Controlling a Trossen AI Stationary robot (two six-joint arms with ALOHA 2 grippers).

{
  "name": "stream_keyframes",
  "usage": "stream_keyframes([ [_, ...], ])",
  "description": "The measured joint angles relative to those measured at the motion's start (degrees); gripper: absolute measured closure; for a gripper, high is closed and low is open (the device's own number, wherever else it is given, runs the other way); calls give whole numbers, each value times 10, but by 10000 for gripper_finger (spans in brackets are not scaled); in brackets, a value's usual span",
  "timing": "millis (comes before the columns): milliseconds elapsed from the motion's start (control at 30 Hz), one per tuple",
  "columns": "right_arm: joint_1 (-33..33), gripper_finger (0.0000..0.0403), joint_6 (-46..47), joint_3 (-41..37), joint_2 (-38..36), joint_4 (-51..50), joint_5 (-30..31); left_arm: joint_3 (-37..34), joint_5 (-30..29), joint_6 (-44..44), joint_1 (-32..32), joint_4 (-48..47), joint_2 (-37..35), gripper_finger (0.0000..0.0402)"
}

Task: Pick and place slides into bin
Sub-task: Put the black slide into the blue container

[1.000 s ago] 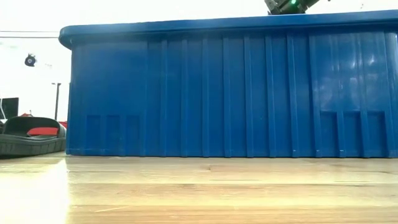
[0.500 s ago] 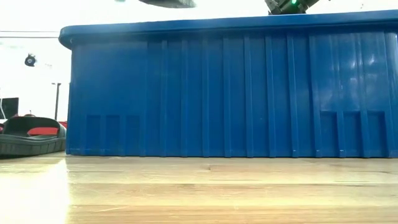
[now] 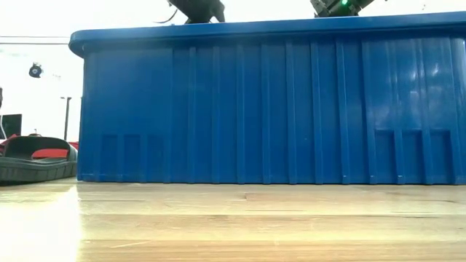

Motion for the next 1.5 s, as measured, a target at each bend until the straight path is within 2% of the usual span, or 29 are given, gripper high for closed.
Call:
stream_keyframes([
  [167, 0, 337, -2, 0, 0, 0, 0, 18, -33, -23, 0, -14, 40, 401],
  [433, 0, 328, -8, 0, -3, 0, 0, 17, -31, -240, -2, -155, 74, 401],
  [667, 0, 334, -19, 0, -4, 0, 0, 17, -13, -256, -5, -212, 75, 401],
  [800, 0, 338, -24, 0, -4, -5, 0, 17, 26, -280, -16, -311, 61, 401],
  [933, 0, 339, -24, 0, -4, -7, 0, 17, 28, -421, -18, -481, 45, 401],
  [1033, 0, 337, -26, 0, -4, -7, 0, 17, 26, -475, -17, -541, 37, 401],
  [1267, 0, 332, -37, 0, -4, -7, 2, 18, 16, -485, -9, -555, 42, 401],
  [1433, 0, 338, -38, 0, -4, -8, 3, 19, 13, -565, 1, -609, 67, 401],
  [1500, 0, 339, -38, 0, -4, -8, 3, 19, 35, -577, 8, -613, 76, 401],
])
